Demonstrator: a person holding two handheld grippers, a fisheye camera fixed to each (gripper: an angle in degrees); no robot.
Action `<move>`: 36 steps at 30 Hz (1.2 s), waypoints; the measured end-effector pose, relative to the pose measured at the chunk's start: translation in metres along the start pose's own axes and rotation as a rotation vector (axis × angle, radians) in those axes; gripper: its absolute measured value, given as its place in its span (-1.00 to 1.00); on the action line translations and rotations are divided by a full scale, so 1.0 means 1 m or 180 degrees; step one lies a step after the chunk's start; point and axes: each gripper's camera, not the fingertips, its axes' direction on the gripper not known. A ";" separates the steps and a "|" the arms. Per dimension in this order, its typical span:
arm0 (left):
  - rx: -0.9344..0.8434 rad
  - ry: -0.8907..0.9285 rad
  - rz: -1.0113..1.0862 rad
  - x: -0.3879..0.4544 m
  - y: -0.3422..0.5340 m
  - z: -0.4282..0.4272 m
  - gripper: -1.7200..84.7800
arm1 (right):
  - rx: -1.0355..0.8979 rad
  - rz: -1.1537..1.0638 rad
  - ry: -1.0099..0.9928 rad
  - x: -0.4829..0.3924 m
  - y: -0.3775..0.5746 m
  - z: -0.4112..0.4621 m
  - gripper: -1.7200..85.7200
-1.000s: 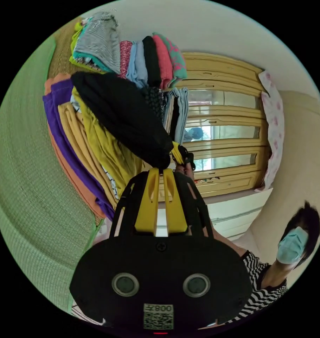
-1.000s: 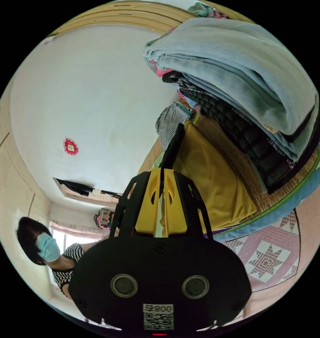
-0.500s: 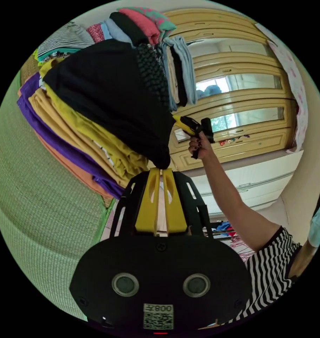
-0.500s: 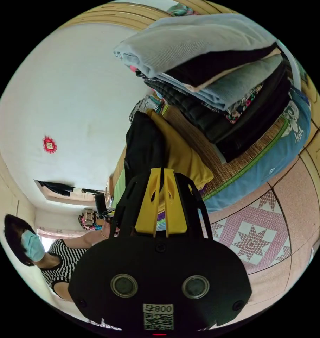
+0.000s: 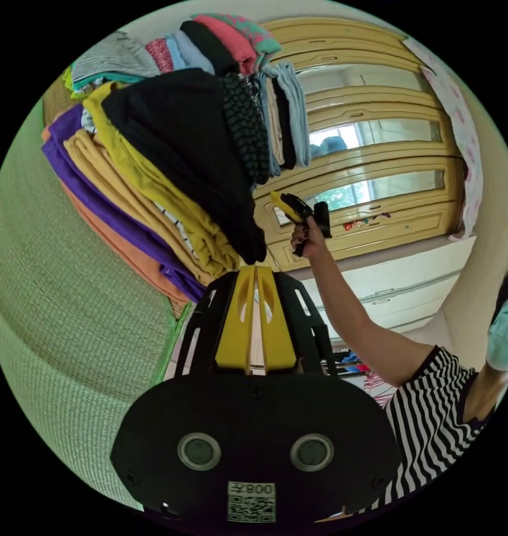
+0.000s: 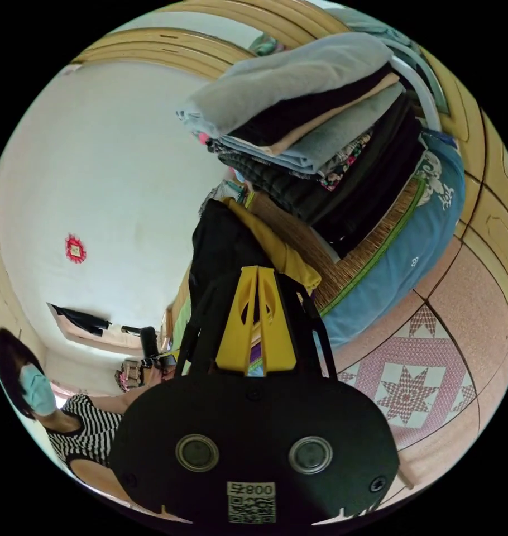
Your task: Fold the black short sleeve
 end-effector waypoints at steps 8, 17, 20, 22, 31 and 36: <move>-0.0186 -0.0362 0.0251 0.017 -0.042 0.029 -0.96 | -0.0589 -0.0626 0.0902 -0.078 0.025 0.094 -0.96; -0.0096 -0.0243 0.0138 0.018 -0.038 0.035 -0.96 | -0.0174 -0.1003 0.1402 -0.150 0.042 0.112 -0.96; 0.0068 -0.0322 0.0299 0.031 -0.040 0.022 -0.96 | -0.0018 -0.1298 0.1403 -0.195 0.031 0.129 -0.96; 0.0251 -0.0401 0.0349 0.035 -0.044 0.010 -0.96 | -0.0003 -0.1428 0.1377 -0.217 0.017 0.146 -0.96; 0.0514 -0.1311 0.0118 0.019 -0.078 -0.034 -0.96 | -0.0131 -0.1448 0.1593 -0.267 -0.059 0.237 -0.96; 0.0358 -0.1321 0.0001 0.006 -0.075 -0.035 -0.96 | -0.0408 -0.1363 0.1684 -0.252 -0.073 0.270 -0.96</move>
